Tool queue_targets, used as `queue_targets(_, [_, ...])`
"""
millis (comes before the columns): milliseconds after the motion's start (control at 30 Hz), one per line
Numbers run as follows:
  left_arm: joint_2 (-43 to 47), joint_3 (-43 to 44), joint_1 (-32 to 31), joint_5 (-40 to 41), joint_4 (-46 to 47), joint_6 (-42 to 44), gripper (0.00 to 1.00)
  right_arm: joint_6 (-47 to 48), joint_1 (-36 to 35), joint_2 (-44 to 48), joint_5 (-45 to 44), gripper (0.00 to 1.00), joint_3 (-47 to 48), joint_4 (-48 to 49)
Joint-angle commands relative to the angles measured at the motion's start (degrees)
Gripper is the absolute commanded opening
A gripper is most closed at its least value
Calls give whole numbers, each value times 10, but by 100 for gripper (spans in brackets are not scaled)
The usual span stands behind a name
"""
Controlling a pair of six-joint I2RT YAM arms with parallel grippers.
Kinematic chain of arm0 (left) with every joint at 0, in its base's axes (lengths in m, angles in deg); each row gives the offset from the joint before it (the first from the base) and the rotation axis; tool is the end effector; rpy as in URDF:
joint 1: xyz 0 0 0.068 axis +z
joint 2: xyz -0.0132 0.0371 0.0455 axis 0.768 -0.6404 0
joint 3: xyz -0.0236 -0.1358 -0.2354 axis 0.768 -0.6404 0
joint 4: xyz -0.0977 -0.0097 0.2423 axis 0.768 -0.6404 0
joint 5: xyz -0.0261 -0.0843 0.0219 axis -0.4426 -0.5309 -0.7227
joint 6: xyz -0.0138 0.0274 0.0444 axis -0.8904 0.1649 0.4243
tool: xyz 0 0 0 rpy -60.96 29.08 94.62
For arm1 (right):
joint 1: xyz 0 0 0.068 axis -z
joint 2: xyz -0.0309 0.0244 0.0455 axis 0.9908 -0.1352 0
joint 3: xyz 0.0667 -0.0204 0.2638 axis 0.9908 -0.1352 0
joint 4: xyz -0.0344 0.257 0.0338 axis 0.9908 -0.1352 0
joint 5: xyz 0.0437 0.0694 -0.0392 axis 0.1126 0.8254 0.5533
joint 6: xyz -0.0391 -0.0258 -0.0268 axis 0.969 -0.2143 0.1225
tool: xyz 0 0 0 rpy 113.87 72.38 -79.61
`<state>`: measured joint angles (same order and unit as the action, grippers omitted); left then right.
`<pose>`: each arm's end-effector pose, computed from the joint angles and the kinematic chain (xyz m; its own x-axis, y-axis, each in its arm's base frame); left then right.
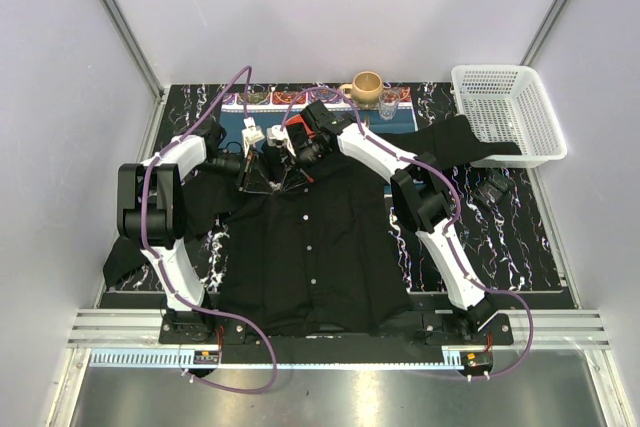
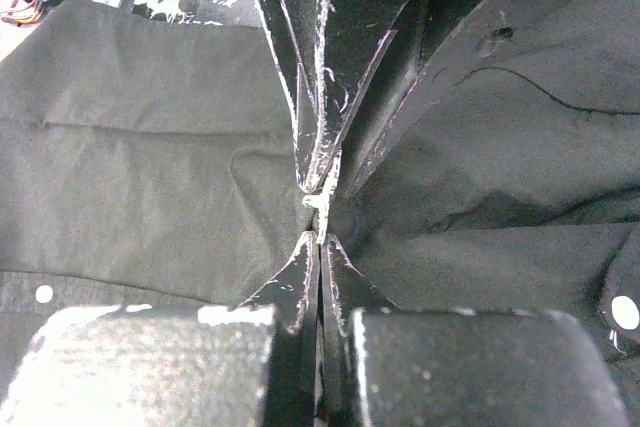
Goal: Pin the brooch onto the clothing
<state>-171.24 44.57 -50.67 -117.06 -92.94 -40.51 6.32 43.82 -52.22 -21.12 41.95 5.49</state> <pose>0.3484 -0.0353 0.1873 -0.6267 0.3045 -0.7173 0.7781 0.2935 -0.5553 0.3865 0.3460 0.1924 -0.0161 -0.4677 -0.8837 -0.9352 -0.3057 0.1789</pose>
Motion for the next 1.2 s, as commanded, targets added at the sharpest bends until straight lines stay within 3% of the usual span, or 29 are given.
queue_targets(0, [-4, 25, -4, 3, 53, -16, 15, -8, -32, 51, 43, 0, 9, -8])
queue_targets(400, [-6, 25, -13, 16, 61, -28, 13, -22, -36, 45, 40, 0, 20, -6])
queue_targets(633, [-3, 26, -14, 21, 70, -45, 20, -45, -38, 44, 39, 0, 23, 6])
queue_targets(867, [9, 12, -5, -3, 73, -29, 16, -80, -34, 50, 55, 0, 6, 42])
queue_targets(1167, [22, -1, 4, -23, 73, -13, 18, -123, -29, 53, 61, 0, -1, 82])
